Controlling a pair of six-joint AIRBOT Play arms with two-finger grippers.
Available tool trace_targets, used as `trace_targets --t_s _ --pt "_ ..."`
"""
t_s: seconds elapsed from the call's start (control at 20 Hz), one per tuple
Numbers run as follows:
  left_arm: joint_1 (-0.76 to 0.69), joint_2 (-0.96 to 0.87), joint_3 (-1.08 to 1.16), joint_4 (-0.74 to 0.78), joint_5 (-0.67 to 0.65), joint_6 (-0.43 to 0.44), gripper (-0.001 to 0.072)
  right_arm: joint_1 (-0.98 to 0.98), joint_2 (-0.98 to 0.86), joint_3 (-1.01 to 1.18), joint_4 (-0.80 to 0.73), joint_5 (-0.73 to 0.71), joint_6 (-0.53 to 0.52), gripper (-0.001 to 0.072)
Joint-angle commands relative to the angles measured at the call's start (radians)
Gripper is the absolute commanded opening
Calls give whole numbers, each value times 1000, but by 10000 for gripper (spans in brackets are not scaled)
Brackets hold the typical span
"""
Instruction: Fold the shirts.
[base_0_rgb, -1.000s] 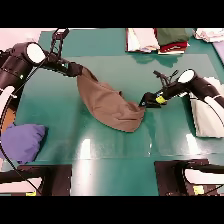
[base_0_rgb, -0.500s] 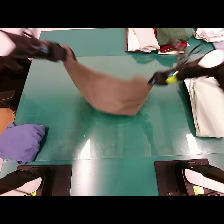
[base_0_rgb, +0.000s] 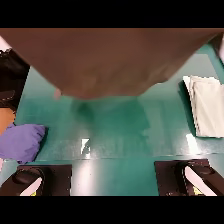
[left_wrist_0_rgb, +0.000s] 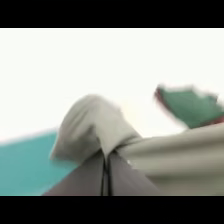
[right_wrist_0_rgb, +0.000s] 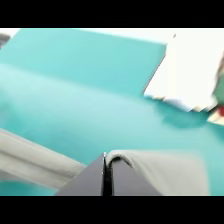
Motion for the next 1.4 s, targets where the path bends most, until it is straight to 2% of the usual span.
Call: trace_targets --t_s 0.0,0.25,0.4,0.5,0.6,0.75,0.8,0.85,0.9,0.95,1.0,1.2,1.35 --pt "1 40 14 -5 21 -11 28 -84 3 155 -35 76 21 15" --pt "1 -159 14 -27 -135 -7 29 -37 -180 291 -36 135 48 15" --pt "1 -378 14 -27 -264 28 30 66 -327 210 -42 117 66 15" --pt "1 -544 14 -26 -317 57 30 116 -446 124 -119 98 80 15" --pt "1 -703 14 -26 -297 72 31 144 -553 56 -170 48 83 15" --pt "12 -890 14 -25 -205 66 33 153 -702 16 -140 -10 83 16" --pt "28 -930 14 -27 -203 63 101 155 -740 19 -128 -7 82 16" --pt "45 -954 14 -27 -211 60 384 155 -771 29 -127 1 82 17" --pt "66 -961 13 -28 -220 52 506 155 -796 46 -126 7 82 69" --pt "94 -959 15 -29 -236 37 506 154 -811 61 -111 4 82 310" --pt "125 -950 21 -39 -267 37 506 146 -818 80 -90 6 82 428" --pt "249 -861 -33 -102 -386 46 505 105 -750 56 26 68 42 427" --pt "306 -754 -259 -240 -358 138 506 104 -626 -100 26 80 9 427"
